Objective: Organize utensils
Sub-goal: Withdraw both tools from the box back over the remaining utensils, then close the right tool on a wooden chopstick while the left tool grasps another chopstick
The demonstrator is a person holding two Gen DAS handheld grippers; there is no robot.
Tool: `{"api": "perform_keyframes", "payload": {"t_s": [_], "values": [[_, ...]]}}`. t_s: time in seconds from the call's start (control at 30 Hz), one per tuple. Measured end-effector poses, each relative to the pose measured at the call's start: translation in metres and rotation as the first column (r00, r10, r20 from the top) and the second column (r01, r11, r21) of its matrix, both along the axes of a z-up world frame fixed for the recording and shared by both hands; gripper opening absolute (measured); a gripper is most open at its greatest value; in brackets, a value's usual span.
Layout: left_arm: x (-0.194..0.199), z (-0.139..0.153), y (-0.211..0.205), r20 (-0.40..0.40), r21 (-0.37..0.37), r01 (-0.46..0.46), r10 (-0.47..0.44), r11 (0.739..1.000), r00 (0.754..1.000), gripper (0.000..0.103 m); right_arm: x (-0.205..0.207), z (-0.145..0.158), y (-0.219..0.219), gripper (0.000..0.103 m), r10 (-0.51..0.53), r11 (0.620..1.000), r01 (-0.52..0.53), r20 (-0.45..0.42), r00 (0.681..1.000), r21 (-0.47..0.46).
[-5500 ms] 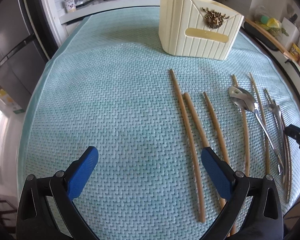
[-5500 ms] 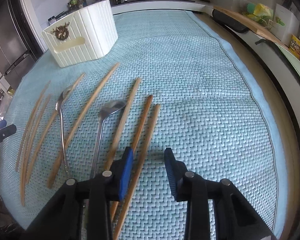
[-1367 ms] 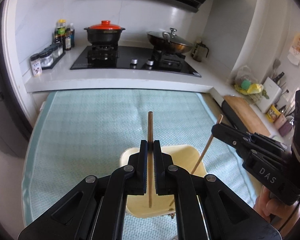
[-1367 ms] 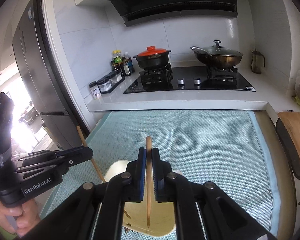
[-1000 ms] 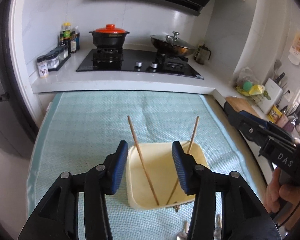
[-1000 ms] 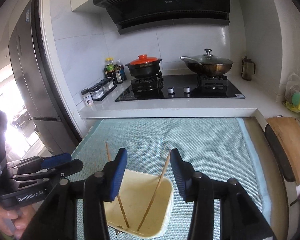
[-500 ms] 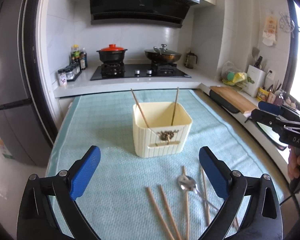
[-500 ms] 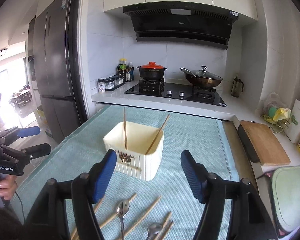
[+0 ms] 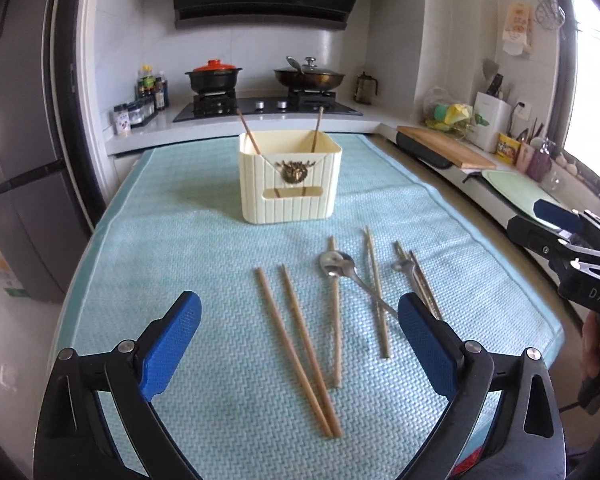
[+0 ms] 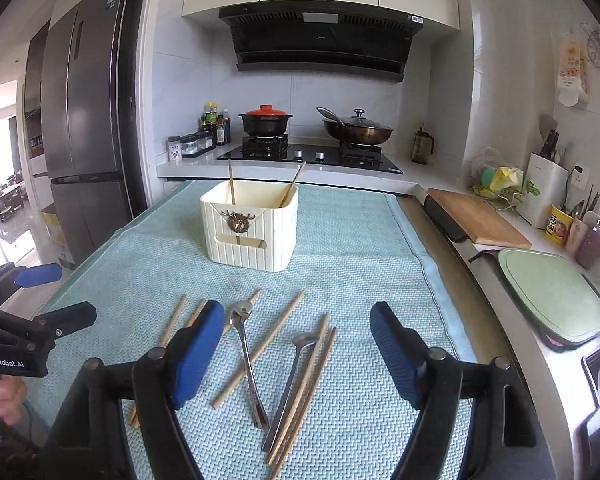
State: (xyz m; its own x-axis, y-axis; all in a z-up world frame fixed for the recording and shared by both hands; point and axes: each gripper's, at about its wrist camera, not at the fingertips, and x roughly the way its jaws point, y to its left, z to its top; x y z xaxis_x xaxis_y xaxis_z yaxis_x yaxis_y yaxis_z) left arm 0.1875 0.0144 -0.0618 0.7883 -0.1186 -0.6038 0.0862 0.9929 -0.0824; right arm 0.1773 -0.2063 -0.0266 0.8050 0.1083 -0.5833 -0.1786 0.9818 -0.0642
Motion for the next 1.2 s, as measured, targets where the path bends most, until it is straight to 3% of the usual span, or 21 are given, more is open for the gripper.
{"api": "perform_keyframes", "payload": {"t_s": [0.2,0.37,0.53,0.8,1.0,1.2], "values": [[-0.015,-0.016,0.003,-0.016,-0.04,0.0,-0.001,0.999,1.0,0.099,-0.013,-0.001,0.006,0.078,-0.014,0.999,0.017,0.048,0.999,-0.047],[-0.022,-0.025,0.004,-0.037,-0.056,0.006,-0.008,0.998,0.999,0.099,-0.015,-0.005,0.008,0.079,-0.035,0.999,0.036,0.063,0.997,-0.016],[-0.025,-0.027,0.0,-0.046,-0.024,0.03,-0.031,0.999,0.998,0.099,-0.017,-0.01,0.005,0.079,-0.071,0.997,0.071,0.09,0.993,0.005],[-0.026,-0.043,0.013,-0.065,-0.038,-0.026,0.024,0.999,0.998,0.102,-0.023,-0.02,-0.012,0.079,-0.142,0.99,0.14,0.105,0.984,0.027],[-0.014,-0.071,0.041,-0.188,-0.186,-0.088,0.052,0.979,0.981,0.102,-0.025,-0.045,-0.026,0.079,-0.163,0.987,0.163,0.024,0.986,0.012],[-0.01,-0.079,0.05,-0.221,-0.192,-0.145,0.102,0.971,0.97,0.102,-0.017,-0.063,-0.038,0.079,-0.187,0.981,0.189,-0.051,0.981,0.032]]}}
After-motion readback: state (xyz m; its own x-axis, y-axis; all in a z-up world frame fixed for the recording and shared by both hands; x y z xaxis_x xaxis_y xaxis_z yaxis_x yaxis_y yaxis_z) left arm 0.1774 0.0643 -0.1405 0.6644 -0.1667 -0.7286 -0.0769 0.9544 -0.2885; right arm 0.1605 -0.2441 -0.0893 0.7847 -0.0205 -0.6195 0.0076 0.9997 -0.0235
